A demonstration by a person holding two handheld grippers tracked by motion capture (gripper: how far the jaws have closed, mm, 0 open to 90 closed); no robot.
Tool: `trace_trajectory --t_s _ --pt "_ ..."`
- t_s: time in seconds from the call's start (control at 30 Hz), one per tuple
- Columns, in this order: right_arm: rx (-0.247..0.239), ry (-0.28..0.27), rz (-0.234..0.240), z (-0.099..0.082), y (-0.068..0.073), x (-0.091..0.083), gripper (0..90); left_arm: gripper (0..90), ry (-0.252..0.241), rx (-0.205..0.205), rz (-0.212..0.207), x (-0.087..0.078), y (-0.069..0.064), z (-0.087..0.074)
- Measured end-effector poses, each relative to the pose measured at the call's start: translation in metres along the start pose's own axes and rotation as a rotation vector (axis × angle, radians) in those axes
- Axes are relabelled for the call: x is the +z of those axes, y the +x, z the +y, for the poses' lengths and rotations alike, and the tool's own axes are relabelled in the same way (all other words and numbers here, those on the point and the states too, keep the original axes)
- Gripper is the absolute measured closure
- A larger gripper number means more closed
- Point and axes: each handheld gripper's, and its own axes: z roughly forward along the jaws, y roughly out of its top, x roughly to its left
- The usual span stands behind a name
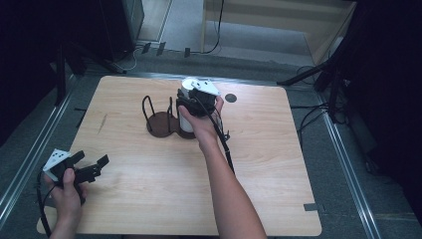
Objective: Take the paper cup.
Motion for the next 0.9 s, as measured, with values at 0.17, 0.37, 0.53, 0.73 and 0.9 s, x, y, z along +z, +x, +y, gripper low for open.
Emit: trace_trajectory --t_s 0.17,0.37,0.53,0.73,0.9 --pt "-0.007 -0.022 -0.002 0.007 0.0 -0.003 28.5 0.0 -0.003 0.002 0.001 0.0 0.0 0.0" --pt "-0.001 -0.06 0.004 0.018 0.0 -0.009 28.7 0.0 -0.01 -0.001 0.002 0.0 0.0 0.0" --pt "0.022 -0.101 0.017 0.03 -0.002 -0.017 28.9 0.0 -0.012 -0.002 0.001 0.0 0.0 0.0" --pt "0.032 -0.129 0.027 0.042 -0.005 -0.024 28.8 0.0 -0.014 -0.002 0.001 0.0 0.0 0.0" --pt "0.026 -0.157 0.03 0.05 -0.006 -0.033 28.8 0.0 -0.022 -0.004 0.002 0.0 0.001 0.0"
